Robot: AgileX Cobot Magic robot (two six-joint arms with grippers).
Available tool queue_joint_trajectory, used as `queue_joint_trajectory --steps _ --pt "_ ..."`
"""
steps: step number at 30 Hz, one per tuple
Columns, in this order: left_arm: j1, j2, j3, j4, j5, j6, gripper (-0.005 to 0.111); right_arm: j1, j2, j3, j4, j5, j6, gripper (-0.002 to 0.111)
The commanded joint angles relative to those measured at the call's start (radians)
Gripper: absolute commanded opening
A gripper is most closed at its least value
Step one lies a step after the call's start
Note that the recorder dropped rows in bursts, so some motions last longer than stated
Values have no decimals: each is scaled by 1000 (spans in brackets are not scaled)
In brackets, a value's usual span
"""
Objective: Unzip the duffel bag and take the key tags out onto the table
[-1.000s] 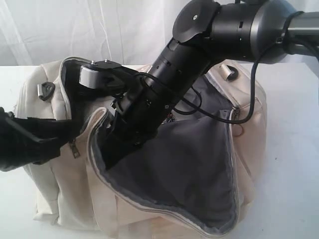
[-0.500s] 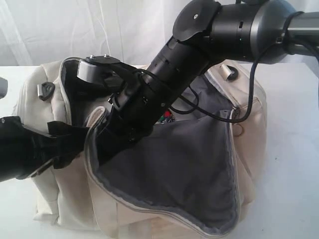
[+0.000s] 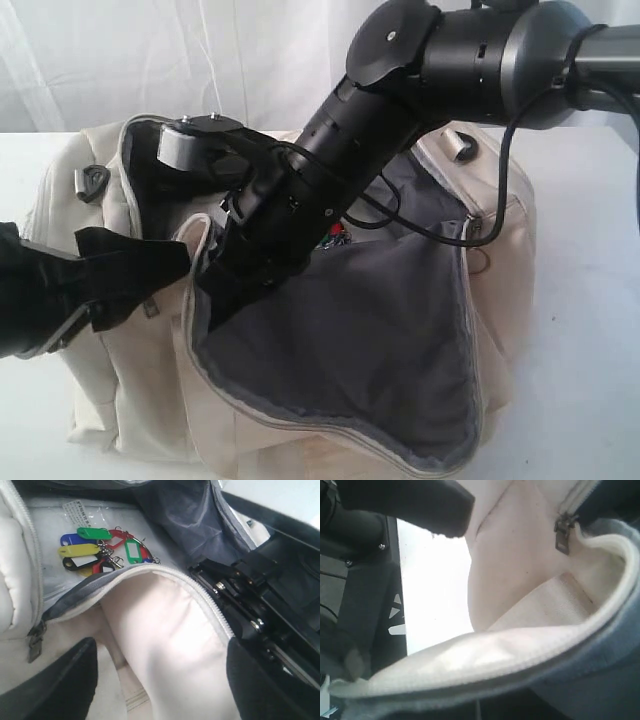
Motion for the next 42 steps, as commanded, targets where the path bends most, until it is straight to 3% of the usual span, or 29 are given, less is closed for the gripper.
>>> queue_joint_trajectory --steps 1,8,13,23,29,35,42 --pt "-10 -15 -4 11 25 -57 74 1 0 -2 -12 -10 0 0" --pt "-101 -15 -4 80 -9 -61 74 1 0 -2 -12 -64 78 0" --pt "-98 -13 -4 121 128 -59 74 1 0 -2 1 -67 88 0" --pt "-98 15 -4 171 90 -57 73 1 0 -2 41 -60 90 0" --pt "-98 78 -4 175 92 -57 65 1 0 -2 41 -43 90 0" --pt "-98 80 -4 175 93 -57 39 1 0 -2 24 -33 90 0" --pt "-98 80 -4 172 128 -61 0 1 0 -2 -242 -33 190 0"
